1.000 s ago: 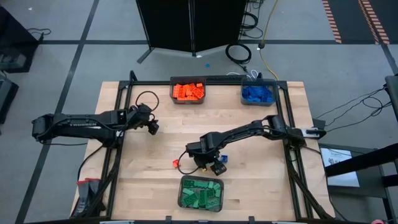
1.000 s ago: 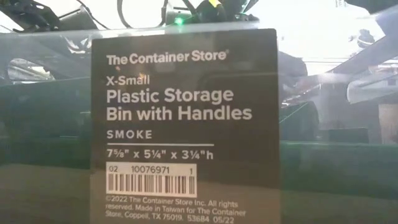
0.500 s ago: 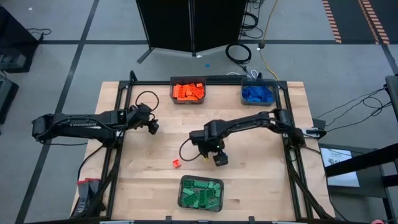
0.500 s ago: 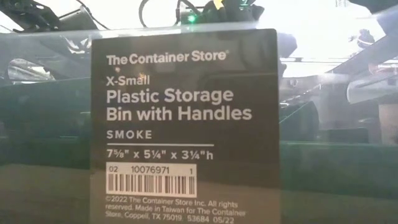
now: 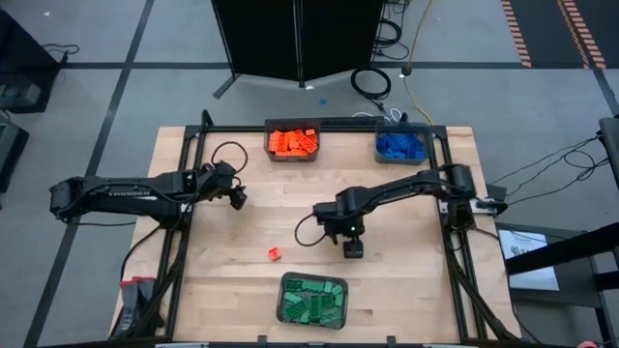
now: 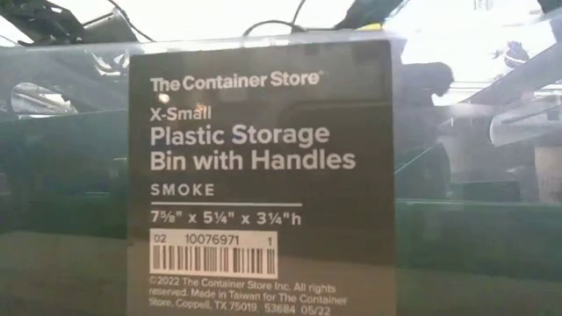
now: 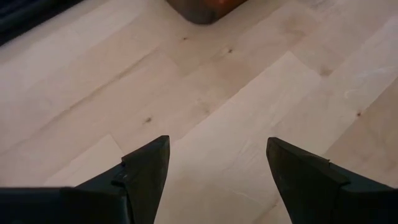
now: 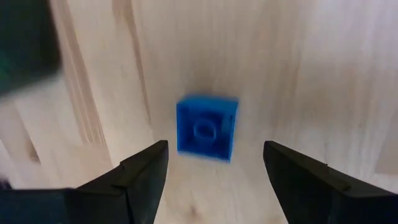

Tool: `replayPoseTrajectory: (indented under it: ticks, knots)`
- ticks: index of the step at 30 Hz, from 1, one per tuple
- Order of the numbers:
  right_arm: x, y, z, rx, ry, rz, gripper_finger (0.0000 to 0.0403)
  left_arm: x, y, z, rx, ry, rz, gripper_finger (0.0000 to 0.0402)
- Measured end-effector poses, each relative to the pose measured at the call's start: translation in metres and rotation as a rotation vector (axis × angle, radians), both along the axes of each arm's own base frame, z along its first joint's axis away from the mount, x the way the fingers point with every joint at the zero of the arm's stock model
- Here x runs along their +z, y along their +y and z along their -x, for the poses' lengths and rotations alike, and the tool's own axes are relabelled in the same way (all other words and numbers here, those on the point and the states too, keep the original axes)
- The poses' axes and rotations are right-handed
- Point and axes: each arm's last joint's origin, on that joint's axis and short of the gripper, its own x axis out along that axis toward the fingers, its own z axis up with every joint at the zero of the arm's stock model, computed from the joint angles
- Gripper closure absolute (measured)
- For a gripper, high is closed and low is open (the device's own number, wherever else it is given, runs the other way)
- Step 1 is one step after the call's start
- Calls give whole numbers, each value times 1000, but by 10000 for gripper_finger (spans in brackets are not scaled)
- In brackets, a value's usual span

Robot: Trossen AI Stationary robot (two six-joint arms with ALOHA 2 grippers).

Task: Sort blocks
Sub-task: Put the blue game piece into the top right black bin

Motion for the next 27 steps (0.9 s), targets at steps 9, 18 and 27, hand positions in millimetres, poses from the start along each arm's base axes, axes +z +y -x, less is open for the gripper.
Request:
replayPoseTrajectory:
  ticks: [9,18,27]
  knots:
    - [-6,7,13,-217,-211,26,142,1,1,0,24,0,-24,132]
    - [-22,31,24,-236,-242,170,142,1,1,0,24,-1,-24,132]
    - [-26,42,27,-202,-263,298,162,1,1,0,44,-15,-13,132]
